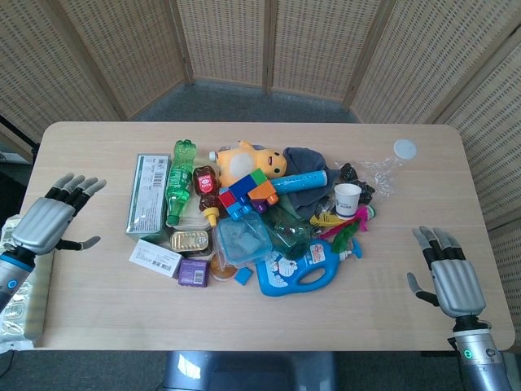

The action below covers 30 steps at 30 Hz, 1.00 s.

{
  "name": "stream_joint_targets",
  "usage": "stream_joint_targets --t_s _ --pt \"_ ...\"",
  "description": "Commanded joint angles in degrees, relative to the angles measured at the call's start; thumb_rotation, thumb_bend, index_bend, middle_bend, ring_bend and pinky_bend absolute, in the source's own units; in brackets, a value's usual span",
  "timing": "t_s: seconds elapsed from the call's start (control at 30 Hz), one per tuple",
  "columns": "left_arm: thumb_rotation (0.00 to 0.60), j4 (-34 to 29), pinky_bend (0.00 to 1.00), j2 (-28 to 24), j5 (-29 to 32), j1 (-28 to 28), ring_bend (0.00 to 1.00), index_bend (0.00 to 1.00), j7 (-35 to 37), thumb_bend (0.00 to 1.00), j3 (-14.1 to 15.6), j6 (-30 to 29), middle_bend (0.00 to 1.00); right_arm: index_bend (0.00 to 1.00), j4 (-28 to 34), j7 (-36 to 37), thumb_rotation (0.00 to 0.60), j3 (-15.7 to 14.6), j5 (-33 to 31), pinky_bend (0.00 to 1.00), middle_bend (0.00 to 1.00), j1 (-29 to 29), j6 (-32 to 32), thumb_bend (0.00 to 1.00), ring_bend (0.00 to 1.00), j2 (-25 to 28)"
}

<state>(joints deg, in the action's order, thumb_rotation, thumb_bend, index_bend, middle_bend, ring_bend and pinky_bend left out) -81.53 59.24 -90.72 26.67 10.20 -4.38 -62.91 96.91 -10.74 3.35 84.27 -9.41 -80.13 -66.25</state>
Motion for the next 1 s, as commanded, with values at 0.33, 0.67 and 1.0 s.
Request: stream_joint_targets --t_s 0.33,0.67,1.0 --pt "0.449 8.3 0.00 9.1 -0.3 7.7 0.00 0.00 -8.0 0.25 -0.6 6.2 0.00 0.03 -0.1 1.2 0.491 -0.3 0.3 0.00 0.00 1.9 -2.5 0.42 0.00 1.0" --pt "0.448 15.2 0.00 16.9 0.5 11.4 0.00 0.00 -10.2 0.25 -0.6 8.1 0.00 0.03 -0.3 2.4 0.494 -0.4 0.4 0.00 0.00 3.6 -4.5 0.42 0.00 2.2" --pt "0.448 20.0 0.00 22.1 1.5 15.1 0.00 0.00 -11.7 0.25 -1.3 9.7 0.00 0.03 -1.0 3.9 0.493 -0.4 0.5 0.00 0.00 5.0 -6.0 0.42 0.00 2.7"
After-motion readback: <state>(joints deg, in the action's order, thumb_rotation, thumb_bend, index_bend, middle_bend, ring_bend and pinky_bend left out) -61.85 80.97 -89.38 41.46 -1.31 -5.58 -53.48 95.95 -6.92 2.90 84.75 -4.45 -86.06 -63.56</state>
